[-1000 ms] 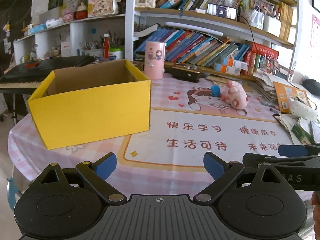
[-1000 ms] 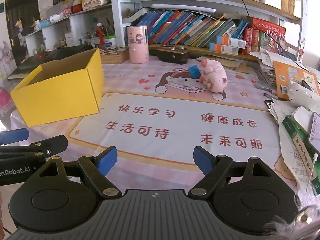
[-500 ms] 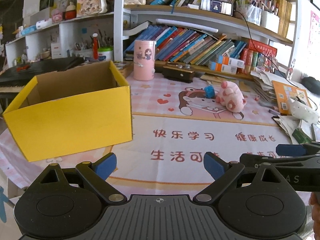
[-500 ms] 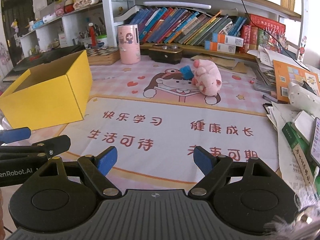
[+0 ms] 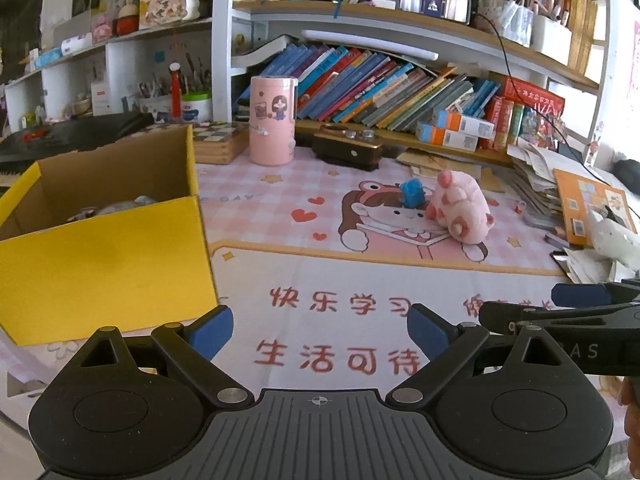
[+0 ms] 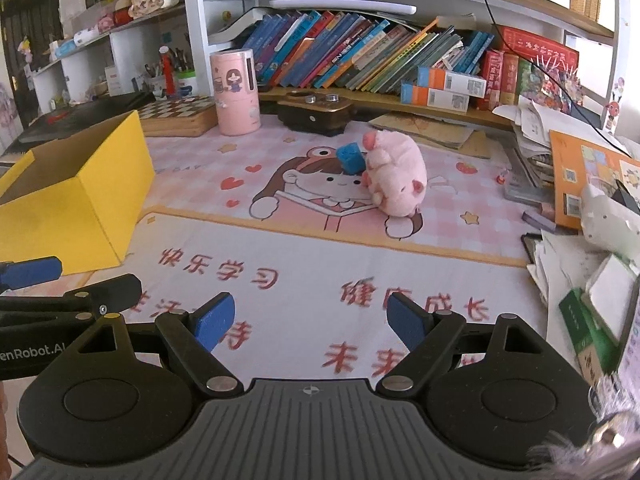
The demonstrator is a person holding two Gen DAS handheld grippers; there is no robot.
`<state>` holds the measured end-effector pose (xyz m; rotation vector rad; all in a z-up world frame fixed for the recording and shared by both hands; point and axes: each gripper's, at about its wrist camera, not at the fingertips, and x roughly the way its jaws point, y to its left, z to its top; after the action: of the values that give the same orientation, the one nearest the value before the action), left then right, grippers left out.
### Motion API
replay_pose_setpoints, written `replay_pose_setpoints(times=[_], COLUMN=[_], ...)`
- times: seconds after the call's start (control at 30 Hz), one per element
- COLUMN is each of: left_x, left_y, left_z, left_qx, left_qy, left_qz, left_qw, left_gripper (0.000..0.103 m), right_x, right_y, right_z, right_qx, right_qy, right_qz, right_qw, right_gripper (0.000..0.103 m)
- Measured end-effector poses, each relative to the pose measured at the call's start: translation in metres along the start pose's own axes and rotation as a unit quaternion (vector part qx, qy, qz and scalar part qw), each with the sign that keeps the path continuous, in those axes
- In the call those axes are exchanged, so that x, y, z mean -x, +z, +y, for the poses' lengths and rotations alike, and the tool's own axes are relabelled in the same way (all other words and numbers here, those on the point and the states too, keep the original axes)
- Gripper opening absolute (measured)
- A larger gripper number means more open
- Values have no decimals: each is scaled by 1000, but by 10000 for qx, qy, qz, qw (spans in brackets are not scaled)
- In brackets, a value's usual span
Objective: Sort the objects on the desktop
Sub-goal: 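Move both open tools toward the pink plush pig and blue cube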
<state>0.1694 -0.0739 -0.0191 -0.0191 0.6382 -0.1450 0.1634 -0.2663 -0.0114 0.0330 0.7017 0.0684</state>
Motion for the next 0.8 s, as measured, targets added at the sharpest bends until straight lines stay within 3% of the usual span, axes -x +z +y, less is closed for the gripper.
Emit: replay_pose_setpoints(times=[0.8], left_x=[-52], left_y=[32], left_z=[-55], left_qx=[137], left_qy=[619], left_qz=[166], left_qw=[9979], left_gripper=[96], right_x=[-60], right_y=[48], right_z=[-74], right_qx=[36], right_qy=[463], right_qz=[103], right_qw=[9989], right_gripper=[82])
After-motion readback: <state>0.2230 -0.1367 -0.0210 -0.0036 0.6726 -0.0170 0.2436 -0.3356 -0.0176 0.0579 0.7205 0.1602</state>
